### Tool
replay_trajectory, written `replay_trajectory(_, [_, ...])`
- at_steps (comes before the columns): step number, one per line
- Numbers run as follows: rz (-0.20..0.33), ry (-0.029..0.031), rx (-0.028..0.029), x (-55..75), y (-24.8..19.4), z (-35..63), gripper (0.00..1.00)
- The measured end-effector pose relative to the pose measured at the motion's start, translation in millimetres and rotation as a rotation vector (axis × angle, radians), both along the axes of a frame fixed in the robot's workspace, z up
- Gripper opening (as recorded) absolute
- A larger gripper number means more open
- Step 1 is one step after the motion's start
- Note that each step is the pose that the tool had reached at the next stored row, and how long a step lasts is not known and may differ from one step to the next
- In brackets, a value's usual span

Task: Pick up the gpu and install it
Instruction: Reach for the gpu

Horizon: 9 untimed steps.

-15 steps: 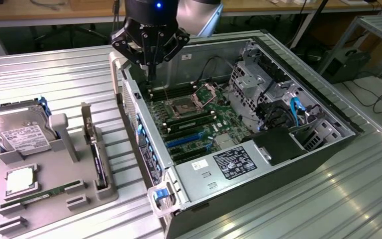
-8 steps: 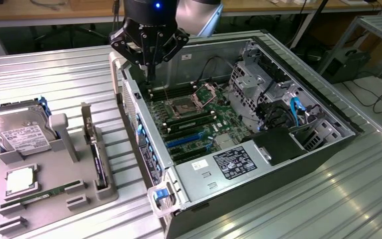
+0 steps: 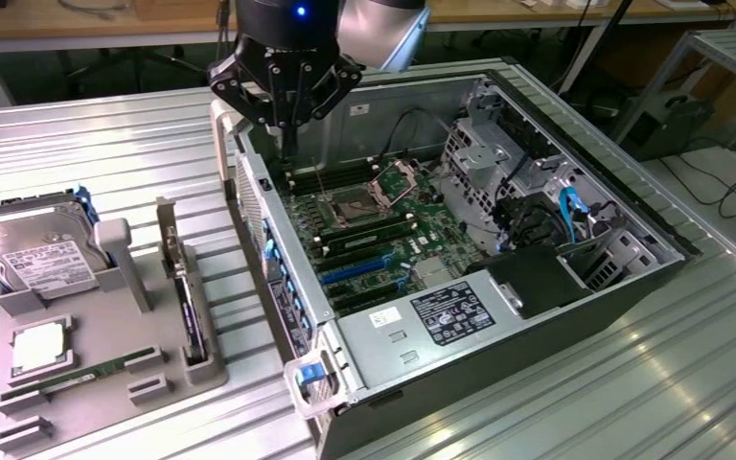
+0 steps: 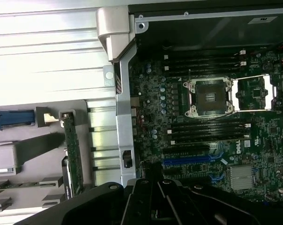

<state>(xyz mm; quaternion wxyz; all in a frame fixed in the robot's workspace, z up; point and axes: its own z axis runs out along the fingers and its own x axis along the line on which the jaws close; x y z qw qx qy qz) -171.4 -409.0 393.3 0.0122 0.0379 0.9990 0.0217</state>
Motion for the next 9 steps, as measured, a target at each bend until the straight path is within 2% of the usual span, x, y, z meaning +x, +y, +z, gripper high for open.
replay_trajectory(9, [0.000, 0.0002, -0.0001, -3.4, -1.3, 0.0, 0.11])
